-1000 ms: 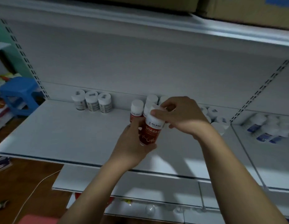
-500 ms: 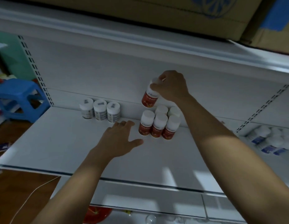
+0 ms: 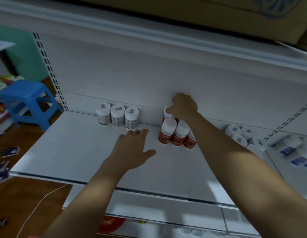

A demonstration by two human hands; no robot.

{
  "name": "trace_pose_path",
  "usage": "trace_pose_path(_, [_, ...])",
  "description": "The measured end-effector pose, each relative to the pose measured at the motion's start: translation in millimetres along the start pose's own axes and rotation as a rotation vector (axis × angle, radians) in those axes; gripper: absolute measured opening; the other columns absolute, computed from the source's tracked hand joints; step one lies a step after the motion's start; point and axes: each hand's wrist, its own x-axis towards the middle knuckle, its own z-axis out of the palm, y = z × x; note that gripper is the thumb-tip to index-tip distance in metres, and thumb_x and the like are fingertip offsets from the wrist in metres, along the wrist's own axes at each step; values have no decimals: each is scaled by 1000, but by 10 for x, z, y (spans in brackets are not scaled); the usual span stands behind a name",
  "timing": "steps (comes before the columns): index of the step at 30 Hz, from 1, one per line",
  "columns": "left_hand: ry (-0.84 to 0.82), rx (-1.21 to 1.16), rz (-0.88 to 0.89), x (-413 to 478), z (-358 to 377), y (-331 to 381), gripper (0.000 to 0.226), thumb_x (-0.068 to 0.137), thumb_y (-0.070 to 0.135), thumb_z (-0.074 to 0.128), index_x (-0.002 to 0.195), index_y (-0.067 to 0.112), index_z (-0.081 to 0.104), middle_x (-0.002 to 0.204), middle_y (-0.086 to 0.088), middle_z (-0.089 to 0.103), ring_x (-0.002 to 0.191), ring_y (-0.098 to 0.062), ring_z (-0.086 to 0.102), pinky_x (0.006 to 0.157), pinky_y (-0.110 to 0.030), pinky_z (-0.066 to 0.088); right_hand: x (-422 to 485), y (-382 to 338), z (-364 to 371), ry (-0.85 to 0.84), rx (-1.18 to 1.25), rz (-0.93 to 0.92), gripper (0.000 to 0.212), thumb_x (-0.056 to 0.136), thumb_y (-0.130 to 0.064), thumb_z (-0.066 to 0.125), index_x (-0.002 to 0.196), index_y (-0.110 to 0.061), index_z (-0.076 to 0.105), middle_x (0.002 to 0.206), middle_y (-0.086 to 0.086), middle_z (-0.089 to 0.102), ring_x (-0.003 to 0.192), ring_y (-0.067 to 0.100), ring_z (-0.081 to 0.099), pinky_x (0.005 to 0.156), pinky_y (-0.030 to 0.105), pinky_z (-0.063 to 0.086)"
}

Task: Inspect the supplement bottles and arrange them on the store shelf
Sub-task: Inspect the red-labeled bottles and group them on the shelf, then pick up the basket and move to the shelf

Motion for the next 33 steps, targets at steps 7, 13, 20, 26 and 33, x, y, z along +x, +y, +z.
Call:
trace_pose_path(7, [17, 113, 67, 128, 51, 90, 65, 91, 63, 46, 138, 18, 38, 128, -3, 54, 120, -24, 49, 95, -39, 39, 60, 41, 178, -14, -144, 153, 33, 80, -39, 67, 102, -15, 59, 109, 6, 65, 111, 29, 56, 99, 41, 34])
trace_pose_path(13, [15, 78, 102, 173, 119, 107, 63, 90, 63, 46, 135, 19, 40, 126, -1, 55, 118, -23, 49, 94, -39, 39, 121, 14, 153, -112, -44, 220, 27, 81, -35, 67, 93, -15, 54, 103, 5, 62, 108, 29, 56, 96, 39, 34])
trace_pose_path(20, [11, 53, 128, 201, 213, 170, 64, 91, 64, 44, 137, 20, 38, 126, 0, 54, 118, -22, 49, 96, -38, 40, -8, 87, 11, -22, 16, 112, 32, 87, -42, 60, 98, -12, 61, 111, 7, 63, 115, 31, 51, 92, 37, 35])
trace_pose_path(26, [46, -5, 220, 228, 322, 443, 59, 89, 63, 48, 133, 23, 39, 128, 3, 54, 116, -21, 51, 92, -37, 38, -773, 695, -130, 281, 208, 36, 28, 81, -36, 70, 103, -20, 68, 110, 6, 65, 106, 26, 58, 90, 36, 47])
trace_pose_path(33, [64, -23, 344, 293, 435, 1033, 61, 88, 59, 54, 136, 23, 44, 136, 2, 53, 124, -22, 49, 98, -36, 35, -1460, 1635, 73, 261, 296, 232, 48, 82, -30, 76, 124, -14, 61, 123, 8, 59, 117, 29, 51, 94, 32, 38])
